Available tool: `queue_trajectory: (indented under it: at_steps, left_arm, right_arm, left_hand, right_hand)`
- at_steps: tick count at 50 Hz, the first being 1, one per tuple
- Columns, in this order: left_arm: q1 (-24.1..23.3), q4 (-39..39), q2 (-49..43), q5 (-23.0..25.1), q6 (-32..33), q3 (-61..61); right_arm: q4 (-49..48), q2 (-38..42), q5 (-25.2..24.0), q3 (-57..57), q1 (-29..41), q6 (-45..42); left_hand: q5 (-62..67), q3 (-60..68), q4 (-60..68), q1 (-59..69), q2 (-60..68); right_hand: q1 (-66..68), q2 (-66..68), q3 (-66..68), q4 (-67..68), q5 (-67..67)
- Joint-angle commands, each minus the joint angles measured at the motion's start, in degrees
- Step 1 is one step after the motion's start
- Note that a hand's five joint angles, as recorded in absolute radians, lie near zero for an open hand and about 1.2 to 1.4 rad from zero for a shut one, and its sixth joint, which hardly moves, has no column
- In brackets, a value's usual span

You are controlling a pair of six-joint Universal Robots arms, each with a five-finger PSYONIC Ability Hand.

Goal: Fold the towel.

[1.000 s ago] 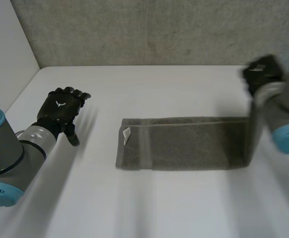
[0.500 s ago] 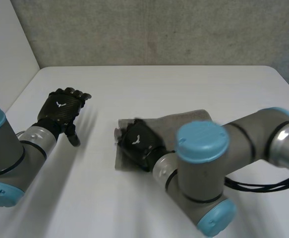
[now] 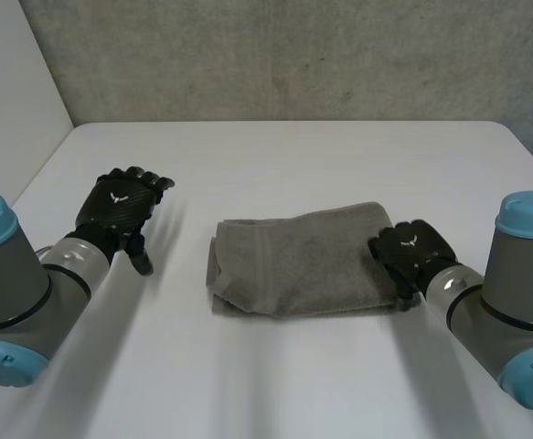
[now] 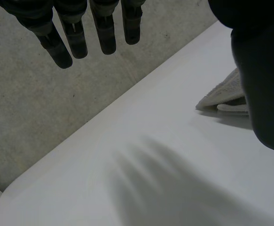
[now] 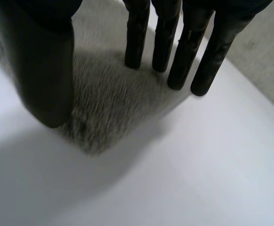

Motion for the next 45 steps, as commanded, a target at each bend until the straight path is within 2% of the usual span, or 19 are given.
queue_trajectory:
  at_steps: [1,2,3,11,13,15,16,18,21,23,26,33,34,35,36,37,38,39,45]
  left_arm:
    - [-0.1,0.4,0.2,0.0,0.0,-0.6]
    - [-0.1,0.4,0.2,0.0,0.0,-0.6]
    - [-0.1,0.4,0.2,0.0,0.0,-0.6]
    - [-0.2,0.3,0.8,-0.2,-0.1,0.0]
    - [-0.5,0.3,1.0,-0.3,-0.2,0.4]
    - [-1.2,0.3,2.8,-0.4,-0.7,1.2]
    - [-1.2,0.3,2.8,-0.4,-0.7,1.2]
    - [-1.7,0.3,4.8,-0.4,-2.5,1.6]
    - [-1.9,0.3,5.6,-0.4,-4.0,1.9]
    - [-2.3,0.3,7.4,-0.6,-8.0,2.8]
    - [-2.4,0.2,8.5,-0.8,-12.5,3.8]
    - [-2.5,-0.2,8.3,-1.2,-18.9,5.9]
    - [-2.5,-0.3,8.0,-1.2,-19.8,6.2]
    - [-2.5,-0.3,8.0,-1.2,-19.8,6.2]
    - [-2.5,-0.5,7.9,-1.2,-20.5,6.5]
    - [-2.5,-0.5,7.9,-1.2,-20.5,6.5]
    - [-2.6,-0.5,7.5,-1.2,-21.1,6.8]
    - [-2.6,-0.5,7.5,-1.2,-21.1,6.9]
    - [-5.9,-2.8,3.2,-1.7,-21.7,10.2]
  right_arm:
    - [-0.8,3.9,0.2,-1.6,-0.9,-0.5]
    - [-0.8,3.9,0.2,-1.6,-0.9,-0.5]
    - [-0.8,3.9,0.3,-2.2,-0.8,-0.3]
    - [-0.6,2.5,0.2,-6.8,1.8,-0.5]
    - [-0.7,1.4,0.0,-8.4,5.0,-0.5]
    - [-1.3,1.0,-0.4,-12.5,13.0,-1.3]
    - [-1.3,1.0,-0.4,-12.5,13.1,-1.3]
    - [-1.9,3.9,-0.5,-16.1,20.3,-4.2]
    - [-2.1,6.7,-0.6,-17.7,23.6,-7.0]
    - [-2.2,10.8,-0.5,-20.3,29.0,-14.1]
    - [-2.2,13.5,0.0,-22.3,32.8,-19.3]
    - [-2.1,16.5,0.4,-22.7,33.6,-19.3]
    - [-2.4,16.4,0.3,-22.0,33.3,-17.2]
    - [-2.4,16.4,0.3,-22.0,33.3,-17.2]
    - [-3.0,15.8,0.3,-21.3,33.1,-13.5]
    - [-3.0,15.7,0.3,-21.2,33.1,-13.5]
    - [-3.6,14.0,0.3,-20.1,32.6,-9.0]
    - [-3.8,10.7,0.2,-18.6,31.4,-4.5]
    - [-3.6,2.3,-0.4,-13.6,21.0,9.0]
  left_hand:
    - [-12.3,-3.6,-5.0,-5.2,-4.8]
    - [-12.3,-3.6,-5.0,-5.2,-4.8]
    - [-12.3,-3.6,-5.0,-5.2,-4.8]
    - [-12.3,-3.6,-5.0,-5.2,-4.8]
    - [-12.3,-3.6,-5.0,-5.2,-4.8]
    - [-12.3,-3.6,-5.0,-5.2,-4.8]
    - [-12.3,-3.6,-5.0,-5.2,-4.8]
    - [-12.3,-3.6,-5.0,-5.2,-4.8]
    - [-12.3,-3.6,-5.0,-5.2,-4.8]
    - [-12.3,-3.6,-5.0,-5.2,-4.8]
    - [-12.3,-3.6,-5.0,-5.2,-4.8]
    - [-12.3,-3.6,-5.0,-5.1,-4.8]
    - [-12.1,-3.4,-4.8,-5.0,-4.6]
    - [-12.1,-3.4,-4.8,-5.0,-4.6]
    - [-12.1,-3.4,-4.8,-5.0,-4.6]
    - [-12.1,-3.4,-4.8,-5.0,-4.6]
    - [-12.1,-3.4,-4.8,-5.0,-4.6]
    - [-12.1,-3.4,-4.8,-5.0,-4.6]
    - [-11.8,-3.1,-4.5,-4.6,-4.3]
  right_hand:
    - [39.9,39.8,39.7,39.6,39.2]
    - [40.0,39.9,39.9,39.8,39.3]
    - [49.9,49.9,49.8,49.7,49.3]
    - [50.0,50.0,49.9,49.8,49.4]
    - [50.0,50.0,49.9,49.8,49.4]
    - [50.0,50.0,49.9,49.8,49.4]
    - [50.0,50.0,49.9,49.8,49.4]
    - [50.0,50.0,49.9,49.8,49.4]
    - [50.0,50.0,49.9,49.8,49.4]
    - [50.0,50.0,49.9,49.8,49.4]
    - [50.0,50.0,49.9,49.8,49.4]
    - [50.0,50.0,49.9,49.8,49.4]
    - [39.4,39.4,39.3,39.2,38.8]
    - [39.3,39.3,39.2,39.1,38.7]
    - [19.9,19.8,19.7,19.6,19.2]
    - [19.7,19.6,19.5,19.5,19.0]
    - [-5.8,-5.9,-6.0,-6.0,-6.5]
    - [-19.7,-19.8,-19.9,-19.9,-20.4]
    - [-20.0,-20.0,-20.1,-20.2,-20.6]
